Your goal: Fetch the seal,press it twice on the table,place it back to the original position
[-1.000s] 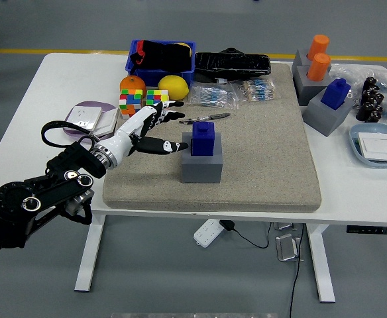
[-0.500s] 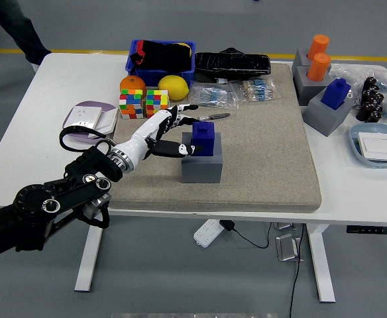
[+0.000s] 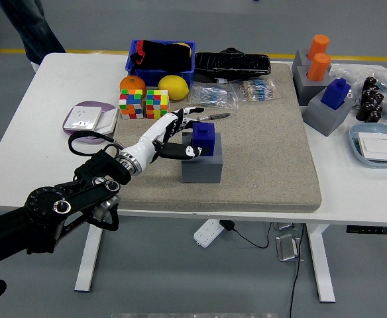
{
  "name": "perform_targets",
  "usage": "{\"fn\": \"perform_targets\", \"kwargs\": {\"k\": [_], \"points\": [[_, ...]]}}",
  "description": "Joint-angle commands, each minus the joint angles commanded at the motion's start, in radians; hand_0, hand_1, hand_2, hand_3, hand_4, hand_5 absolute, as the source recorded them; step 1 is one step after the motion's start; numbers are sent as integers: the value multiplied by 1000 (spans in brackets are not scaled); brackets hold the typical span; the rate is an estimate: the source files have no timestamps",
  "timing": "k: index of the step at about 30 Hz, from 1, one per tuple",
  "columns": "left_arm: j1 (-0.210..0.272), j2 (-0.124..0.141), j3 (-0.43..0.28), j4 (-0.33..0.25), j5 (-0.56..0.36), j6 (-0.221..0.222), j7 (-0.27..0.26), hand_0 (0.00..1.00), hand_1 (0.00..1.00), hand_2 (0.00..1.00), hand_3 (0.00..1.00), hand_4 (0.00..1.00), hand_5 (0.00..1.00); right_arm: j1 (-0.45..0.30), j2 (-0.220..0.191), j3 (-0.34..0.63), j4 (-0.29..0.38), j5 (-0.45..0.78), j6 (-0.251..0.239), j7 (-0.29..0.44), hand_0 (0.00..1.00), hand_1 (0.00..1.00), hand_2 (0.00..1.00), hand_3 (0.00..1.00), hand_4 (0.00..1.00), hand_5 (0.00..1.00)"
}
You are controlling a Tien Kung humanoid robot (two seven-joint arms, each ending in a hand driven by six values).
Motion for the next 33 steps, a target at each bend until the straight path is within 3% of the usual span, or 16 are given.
{"fn": "perform_targets", "kwargs": {"k": [5,6,12,13,18,19,24,25,30,31,33], "points": [[-6,-8,6,20,-2,6,-3,916,778,702,890,892,2,-1,1,1,0,-1,0,1,790,698,678,640,773,532],[-8,-10,8,24,-2,6,-4,915,751,701,885,825,2,-1,1,1,-1,-1,0,1,790,697,676,641,773,531],[-10,-17,18,34,4,5,-1,915,751,701,885,825,2,0,0,-1,0,0,0,2,790,697,676,641,773,531],[-11,-18,19,35,7,6,0,912,747,697,884,753,2,0,0,0,0,0,0,2,790,697,676,640,773,531],[-14,-22,21,37,15,12,-1,912,747,697,884,753,2,0,0,2,0,-1,-1,2,790,697,676,640,773,531],[-14,-22,21,36,17,13,-1,903,693,649,882,697,2,0,0,2,0,-1,-1,3,789,697,676,640,773,530],[-16,-28,22,41,39,25,5,903,693,649,882,697,2,0,0,2,1,-1,0,3,789,697,676,640,773,530],[-16,-29,23,41,42,27,5,882,608,559,876,600,2,0,0,2,1,-1,0,3,790,697,676,640,773,529],[-14,-31,26,42,51,33,6,882,608,559,876,600,2,-1,0,1,1,0,0,3,790,697,676,640,773,529],[-14,-31,26,43,51,34,5,867,536,514,871,546,2,-1,0,2,1,-1,0,3,790,697,676,640,774,529],[-12,-31,26,43,51,37,3,867,536,514,871,546,2,-2,0,3,0,-1,-1,3,790,697,676,640,774,529]]}}
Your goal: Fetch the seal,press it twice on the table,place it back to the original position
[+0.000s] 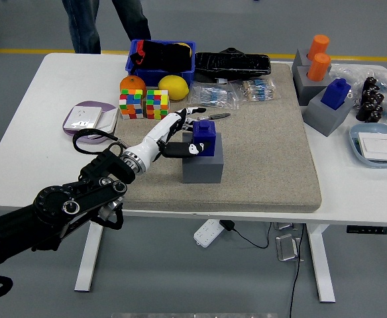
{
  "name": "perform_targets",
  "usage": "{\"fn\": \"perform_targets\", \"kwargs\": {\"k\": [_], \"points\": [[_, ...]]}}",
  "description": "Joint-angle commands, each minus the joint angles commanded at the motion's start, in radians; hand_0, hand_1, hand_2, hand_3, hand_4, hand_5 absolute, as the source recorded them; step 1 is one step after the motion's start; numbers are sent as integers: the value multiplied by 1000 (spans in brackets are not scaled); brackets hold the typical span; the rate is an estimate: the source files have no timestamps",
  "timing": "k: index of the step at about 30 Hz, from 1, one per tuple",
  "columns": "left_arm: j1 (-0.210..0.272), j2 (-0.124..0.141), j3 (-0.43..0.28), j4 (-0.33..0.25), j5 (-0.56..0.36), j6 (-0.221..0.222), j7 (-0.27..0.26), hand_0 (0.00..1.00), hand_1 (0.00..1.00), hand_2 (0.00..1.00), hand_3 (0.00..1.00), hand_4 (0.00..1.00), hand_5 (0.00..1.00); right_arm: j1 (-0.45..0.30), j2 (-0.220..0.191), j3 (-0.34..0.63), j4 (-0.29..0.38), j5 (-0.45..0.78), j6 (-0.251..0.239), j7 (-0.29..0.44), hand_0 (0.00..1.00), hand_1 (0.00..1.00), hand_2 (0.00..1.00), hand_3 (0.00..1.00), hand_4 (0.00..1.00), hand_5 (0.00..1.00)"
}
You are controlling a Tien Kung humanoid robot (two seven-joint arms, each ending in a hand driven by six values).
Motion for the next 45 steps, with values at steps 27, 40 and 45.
{"fn": "perform_targets", "kwargs": {"k": [27,40,45], "points": [[1,27,-65,-29,28,34,-53,857,514,464,862,499,2,-8,4,10,0,-1,0,1,794,697,677,640,777,527],[40,77,-144,52,40,71,-90,852,515,462,854,481,2,-13,9,21,0,-6,0,1,795,697,677,640,777,524],[65,87,-151,95,37,91,-108,852,515,462,854,481,2,-13,10,22,1,-6,1,2,795,697,677,640,777,524]]}}
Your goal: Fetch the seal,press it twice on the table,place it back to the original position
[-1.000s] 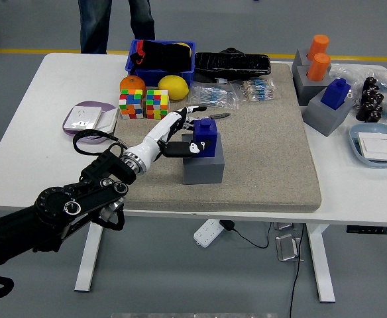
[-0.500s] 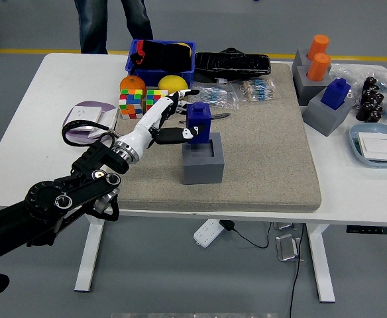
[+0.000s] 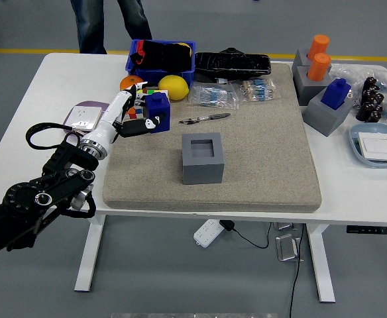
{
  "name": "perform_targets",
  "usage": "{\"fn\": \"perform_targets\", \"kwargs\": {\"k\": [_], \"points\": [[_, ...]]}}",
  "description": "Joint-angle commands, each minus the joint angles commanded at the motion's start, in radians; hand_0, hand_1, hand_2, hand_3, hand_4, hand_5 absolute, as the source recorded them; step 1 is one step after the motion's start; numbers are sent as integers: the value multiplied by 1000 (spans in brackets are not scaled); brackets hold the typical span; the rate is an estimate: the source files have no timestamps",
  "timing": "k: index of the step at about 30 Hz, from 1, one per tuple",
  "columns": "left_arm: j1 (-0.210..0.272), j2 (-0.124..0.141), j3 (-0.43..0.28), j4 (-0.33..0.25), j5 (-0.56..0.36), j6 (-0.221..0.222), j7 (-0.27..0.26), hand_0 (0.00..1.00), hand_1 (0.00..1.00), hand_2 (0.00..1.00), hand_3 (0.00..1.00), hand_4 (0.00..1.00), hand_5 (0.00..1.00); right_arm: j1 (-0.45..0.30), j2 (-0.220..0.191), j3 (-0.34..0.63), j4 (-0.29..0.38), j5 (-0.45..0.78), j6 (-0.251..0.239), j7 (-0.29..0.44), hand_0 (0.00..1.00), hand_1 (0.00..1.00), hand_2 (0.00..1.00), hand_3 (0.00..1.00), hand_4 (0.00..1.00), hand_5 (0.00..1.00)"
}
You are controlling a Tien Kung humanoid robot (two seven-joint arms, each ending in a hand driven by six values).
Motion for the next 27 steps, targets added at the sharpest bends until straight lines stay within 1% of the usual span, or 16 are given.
{"fn": "perform_targets", "kwargs": {"k": [4,7,10,15,27], "points": [[16,0,6,44,-25,14,-19,854,519,462,847,490,2,0,0,1,0,-2,-1,1,794,697,677,640,778,526],[30,-9,16,81,-37,34,-39,854,525,462,846,496,2,-1,1,5,0,-2,-1,1,795,697,677,640,778,525],[44,-17,32,112,-79,43,-56,854,525,462,846,496,2,-1,2,5,1,-3,0,1,795,697,677,640,778,525],[58,-26,49,141,-116,53,-73,855,529,461,845,497,2,0,2,3,1,-4,-1,2,794,697,677,640,779,525],[79,-50,77,173,-178,57,-97,853,527,459,842,500,2,0,2,-9,2,-3,-1,4,795,697,677,640,780,525]]}}
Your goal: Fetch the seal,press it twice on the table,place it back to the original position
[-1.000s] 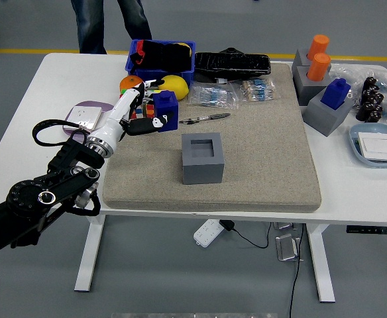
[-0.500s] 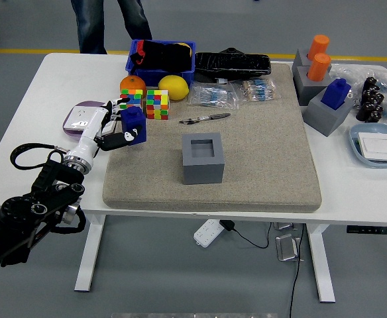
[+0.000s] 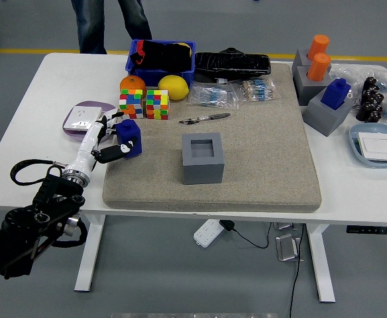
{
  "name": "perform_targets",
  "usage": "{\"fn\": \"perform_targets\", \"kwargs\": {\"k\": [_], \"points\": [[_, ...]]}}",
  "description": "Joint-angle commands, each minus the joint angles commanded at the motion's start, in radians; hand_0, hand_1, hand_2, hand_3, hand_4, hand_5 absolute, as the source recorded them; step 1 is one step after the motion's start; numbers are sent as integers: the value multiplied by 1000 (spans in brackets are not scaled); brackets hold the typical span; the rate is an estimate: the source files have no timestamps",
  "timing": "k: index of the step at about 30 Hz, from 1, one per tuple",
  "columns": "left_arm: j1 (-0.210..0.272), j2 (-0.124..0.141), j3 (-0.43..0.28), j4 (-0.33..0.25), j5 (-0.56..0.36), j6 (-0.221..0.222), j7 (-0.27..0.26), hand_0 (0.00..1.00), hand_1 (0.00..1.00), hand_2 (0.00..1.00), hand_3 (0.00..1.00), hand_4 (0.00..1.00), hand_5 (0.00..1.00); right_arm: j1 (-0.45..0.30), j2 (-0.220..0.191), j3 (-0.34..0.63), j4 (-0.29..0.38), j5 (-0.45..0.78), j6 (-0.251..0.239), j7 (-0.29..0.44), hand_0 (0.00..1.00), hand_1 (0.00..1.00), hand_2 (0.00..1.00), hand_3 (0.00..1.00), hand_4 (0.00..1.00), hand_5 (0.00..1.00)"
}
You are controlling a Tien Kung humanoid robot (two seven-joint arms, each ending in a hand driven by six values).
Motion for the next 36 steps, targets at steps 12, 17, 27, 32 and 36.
{"fn": "perform_targets", "kwargs": {"k": [12,17,27,32,36], "points": [[14,-12,6,14,-30,-3,-24,851,531,459,842,516,2,-2,0,-1,2,0,0,2,795,698,677,640,781,525],[18,-11,9,19,-33,-4,-26,850,531,458,841,522,2,-3,0,-3,3,1,0,2,795,698,677,640,782,524],[25,-5,7,19,-32,-7,-26,850,532,458,840,521,2,-4,0,-1,3,0,1,3,795,698,677,640,782,524],[23,-4,10,18,-32,-8,-25,850,532,458,840,521,2,-6,1,4,3,1,2,3,795,698,677,640,782,524],[22,-9,16,15,-29,-9,-22,850,531,456,839,521,2,-8,4,12,3,0,2,2,795,698,676,640,782,525]]}}
